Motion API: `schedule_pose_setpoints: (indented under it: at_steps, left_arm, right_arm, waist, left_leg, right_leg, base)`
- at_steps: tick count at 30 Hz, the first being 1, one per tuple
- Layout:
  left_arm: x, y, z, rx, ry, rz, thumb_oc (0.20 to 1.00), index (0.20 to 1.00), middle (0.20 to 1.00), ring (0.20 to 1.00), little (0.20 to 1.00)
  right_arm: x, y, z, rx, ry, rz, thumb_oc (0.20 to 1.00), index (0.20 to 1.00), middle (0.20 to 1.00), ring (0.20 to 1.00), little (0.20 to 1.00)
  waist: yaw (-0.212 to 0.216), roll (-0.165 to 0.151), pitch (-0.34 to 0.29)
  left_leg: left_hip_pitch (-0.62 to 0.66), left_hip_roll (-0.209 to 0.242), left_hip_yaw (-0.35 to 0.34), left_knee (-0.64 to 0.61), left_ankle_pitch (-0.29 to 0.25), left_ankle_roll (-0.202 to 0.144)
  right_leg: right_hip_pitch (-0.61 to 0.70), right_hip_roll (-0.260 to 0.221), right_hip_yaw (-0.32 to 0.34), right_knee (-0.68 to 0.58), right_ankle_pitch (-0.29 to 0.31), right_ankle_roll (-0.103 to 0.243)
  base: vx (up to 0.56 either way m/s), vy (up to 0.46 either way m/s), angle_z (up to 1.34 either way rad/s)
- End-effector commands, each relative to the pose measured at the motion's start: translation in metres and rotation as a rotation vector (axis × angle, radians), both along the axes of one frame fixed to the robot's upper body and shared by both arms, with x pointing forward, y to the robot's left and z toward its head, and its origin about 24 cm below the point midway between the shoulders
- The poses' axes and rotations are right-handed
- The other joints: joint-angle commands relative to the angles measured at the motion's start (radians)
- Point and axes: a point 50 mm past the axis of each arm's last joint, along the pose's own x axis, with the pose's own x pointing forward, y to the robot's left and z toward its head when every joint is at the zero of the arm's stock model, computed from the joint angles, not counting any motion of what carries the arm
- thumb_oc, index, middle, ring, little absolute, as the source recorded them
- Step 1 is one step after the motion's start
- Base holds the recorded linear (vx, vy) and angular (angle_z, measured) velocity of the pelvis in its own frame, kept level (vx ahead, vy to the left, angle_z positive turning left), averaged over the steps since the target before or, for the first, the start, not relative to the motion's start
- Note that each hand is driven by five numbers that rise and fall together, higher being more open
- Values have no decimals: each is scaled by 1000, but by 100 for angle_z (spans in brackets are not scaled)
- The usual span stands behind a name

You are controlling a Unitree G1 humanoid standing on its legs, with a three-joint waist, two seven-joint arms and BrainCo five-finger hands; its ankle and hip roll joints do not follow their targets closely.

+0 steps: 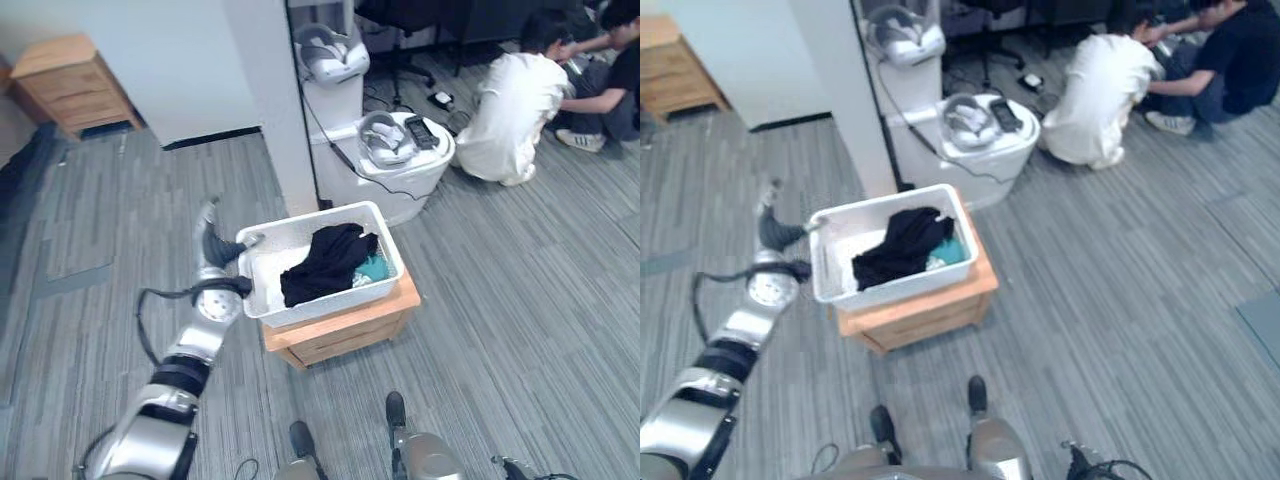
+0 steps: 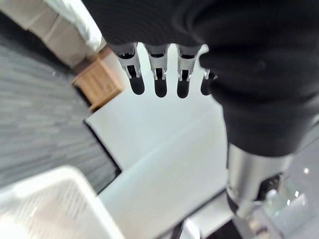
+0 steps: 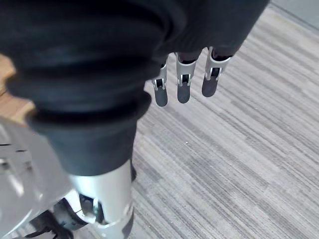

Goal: Tidy up the quilt and then pick up the clothes from the bed and put them into the laundry hamper.

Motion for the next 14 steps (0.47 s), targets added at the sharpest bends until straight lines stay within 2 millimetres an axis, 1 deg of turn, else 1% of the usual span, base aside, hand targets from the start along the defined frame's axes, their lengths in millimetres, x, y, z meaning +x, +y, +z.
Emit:
schedule_pose_setpoints:
  at_steps: [1, 2, 3, 4, 5, 6, 7, 8, 9, 10, 11, 12, 13, 14]
  left_arm:
    - [-13, 38, 5, -79, -79, 130, 1000, 1000, 1000, 1000, 1000]
    - [-39, 58, -27, -131, 25, 209, 1000, 1000, 1000, 1000, 1000]
    - [-50, 63, -44, -146, 91, 234, 1000, 1000, 1000, 1000, 1000]
    - [-70, 71, -77, -163, 247, 277, 1000, 1000, 1000, 1000, 1000]
    - [-90, 75, -104, -207, 353, 325, 1000, 1000, 1000, 1000, 1000]
    - [-90, 76, -104, -207, 353, 325, 1000, 1000, 1000, 1000, 1000]
    - [-112, 78, -132, -288, 461, 386, 1000, 1000, 1000, 1000, 1000]
    - [-135, 75, -157, -349, 571, 426, 1000, 1000, 1000, 1000, 1000]
    - [-181, 65, -198, -429, 800, 489, 1000, 1000, 1000, 1000, 1000]
    - [-181, 65, -198, -429, 799, 489, 1000, 1000, 1000, 1000, 1000]
    - [-215, 45, -225, -464, 982, 498, 1000, 1000, 1000, 1000, 1000]
    - [-227, 35, -234, -475, 1046, 486, 1000, 1000, 1000, 1000, 1000]
    - [-243, 20, -245, -389, 1180, 410, 1000, 1000, 1000, 1000, 1000]
    - [-245, 17, -247, -352, 1213, 385, 1000, 1000, 1000, 1000, 1000]
  right_arm:
    - [-13, -2, -4, 15, 30, -113, 1000, 1000, 1000, 1000, 1000]
    - [-13, -5, -4, 18, 5, -228, 1000, 1000, 1000, 1000, 1000]
    - [-13, -5, -4, 23, -3, -272, 1000, 1000, 1000, 1000, 1000]
    - [-11, -5, -5, 37, -8, -342, 1000, 1000, 1000, 1000, 1000]
    - [-6, -3, -5, 49, -18, -373, 1000, 1000, 1000, 1000, 1000]
    - [-6, -3, -5, 50, -19, -372, 1000, 1000, 1000, 1000, 1000]
    - [1, -1, -5, 59, -35, -386, 1000, 1000, 1000, 1000, 1000]
    - [10, 3, -4, 69, -56, -374, 1000, 1000, 1000, 1000, 1000]
    - [31, 9, 0, 81, -93, -332, 1000, 1000, 1000, 1000, 1000]
    - [31, 9, 0, 81, -94, -331, 1000, 1000, 1000, 1000, 1000]
    - [49, 16, 3, 85, -125, -294, 1000, 1000, 1000, 1000, 1000]
    - [58, 19, 5, 95, -145, -287, 1000, 1000, 1000, 1000, 1000]
    - [75, 30, 9, 128, -187, -271, 1000, 1000, 1000, 1000, 1000]
    - [83, 35, 11, 148, -209, -261, 1000, 1000, 1000, 1000, 1000]
  waist:
    - [11, -18, -37]
    - [19, -17, -50]
    - [21, -17, -54]
    - [23, -16, -64]
    - [27, -16, -70]
    - [28, -16, -72]
    - [31, -15, -78]
    - [34, -16, -83]
    - [46, -15, -90]
    - [46, -15, -93]
    - [61, -16, -101]
    - [67, -16, -109]
    - [76, -18, -112]
    - [81, -19, -116]
  left_leg:
    - [88, -9, 7, 2, -78, -45]
    - [100, -13, 2, 2, -81, -41]
    - [105, -14, 1, 2, -83, -40]
    - [109, -16, 2, 2, -84, -37]
    - [111, -17, 2, 2, -85, -35]
    - [107, -16, 2, 2, -82, -35]
    - [115, -17, 0, 2, -86, -33]
    - [113, -18, 0, 2, -84, -31]
    - [122, -22, -1, 2, -90, -27]
    - [118, -22, -1, 2, -87, -27]
    - [125, -25, -3, 2, -92, -23]
    - [120, -26, -6, 2, -90, -21]
    - [125, -28, -8, 2, -93, -18]
    - [121, -29, -8, 2, -92, -17]
  right_leg:
    - [44, -88, 37, 51, -112, 119]
    - [58, -90, 35, 51, -112, 120]
    - [63, -91, 35, 51, -112, 120]
    - [68, -92, 36, 50, -112, 120]
    - [69, -93, 35, 51, -113, 120]
    - [66, -92, 36, 51, -110, 119]
    - [72, -94, 35, 51, -112, 119]
    - [70, -95, 36, 51, -109, 117]
    - [82, -97, 35, 50, -112, 116]
    - [77, -96, 35, 49, -110, 116]
    - [88, -100, 32, 46, -111, 115]
    - [85, -101, 33, 43, -107, 113]
    - [92, -101, 34, 41, -107, 113]
    - [88, -100, 34, 40, -104, 112]
  base:
    - [15, 26, 24]
    - [14, 32, 19]
    - [0, 33, 13]
    - [0, 0, 0]
    - [0, 0, 0]
    - [0, 0, 0]
    - [-17, 27, 6]
    - [-10, 53, 3]
    - [-20, 34, 3]
    - [-5, 56, -10]
    - [-13, 35, 2]
    - [-16, 57, 2]
    - [-33, 30, 8]
    - [-38, 39, -3]
